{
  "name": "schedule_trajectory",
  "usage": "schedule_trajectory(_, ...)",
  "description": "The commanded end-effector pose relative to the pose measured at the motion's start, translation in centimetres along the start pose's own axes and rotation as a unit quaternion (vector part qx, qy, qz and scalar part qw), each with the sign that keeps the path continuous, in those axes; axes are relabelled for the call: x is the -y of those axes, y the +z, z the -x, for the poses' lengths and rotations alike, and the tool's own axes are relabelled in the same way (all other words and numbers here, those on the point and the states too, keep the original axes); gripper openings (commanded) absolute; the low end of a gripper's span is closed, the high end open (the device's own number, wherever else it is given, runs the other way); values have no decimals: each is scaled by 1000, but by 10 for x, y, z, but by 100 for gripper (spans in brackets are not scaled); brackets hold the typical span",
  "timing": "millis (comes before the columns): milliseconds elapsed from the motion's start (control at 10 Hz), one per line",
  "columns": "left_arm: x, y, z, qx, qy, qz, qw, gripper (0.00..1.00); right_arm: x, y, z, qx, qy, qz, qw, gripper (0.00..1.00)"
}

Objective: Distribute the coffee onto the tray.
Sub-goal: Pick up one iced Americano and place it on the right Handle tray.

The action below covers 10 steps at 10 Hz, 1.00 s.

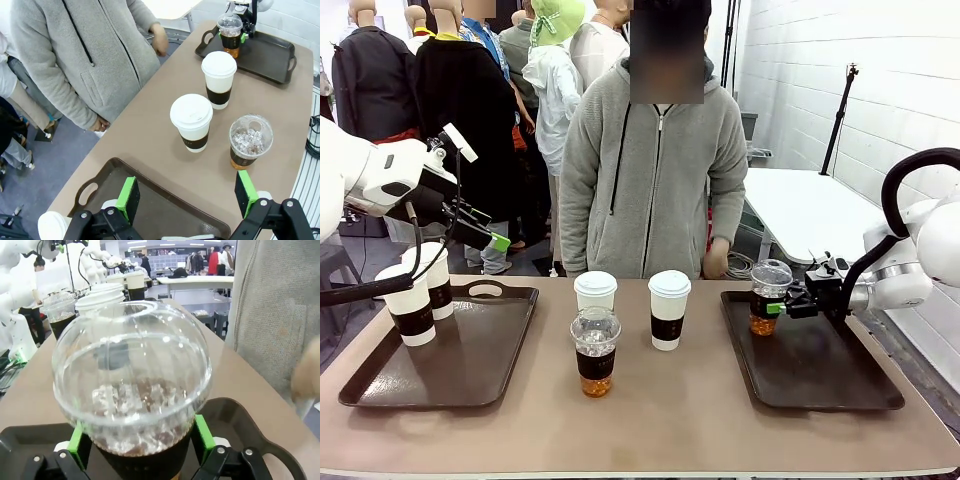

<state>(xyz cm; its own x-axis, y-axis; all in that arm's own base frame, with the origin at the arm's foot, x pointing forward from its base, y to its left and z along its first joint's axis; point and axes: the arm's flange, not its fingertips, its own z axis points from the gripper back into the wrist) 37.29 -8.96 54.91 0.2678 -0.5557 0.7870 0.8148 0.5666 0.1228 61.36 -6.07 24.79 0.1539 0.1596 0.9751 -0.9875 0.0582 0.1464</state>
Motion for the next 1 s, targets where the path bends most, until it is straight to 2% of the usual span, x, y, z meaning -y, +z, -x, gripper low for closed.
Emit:
schedule_trajectory(0, -3, -1, 3, 2, -6, 4, 1000, 100, -8, 3, 2, 3, -24, 5, 1000, 100)
schedule_trajectory(900, -3, -1, 3, 2, -6, 4, 1000, 100, -81, 53, 31, 11, -45, 83, 995, 100)
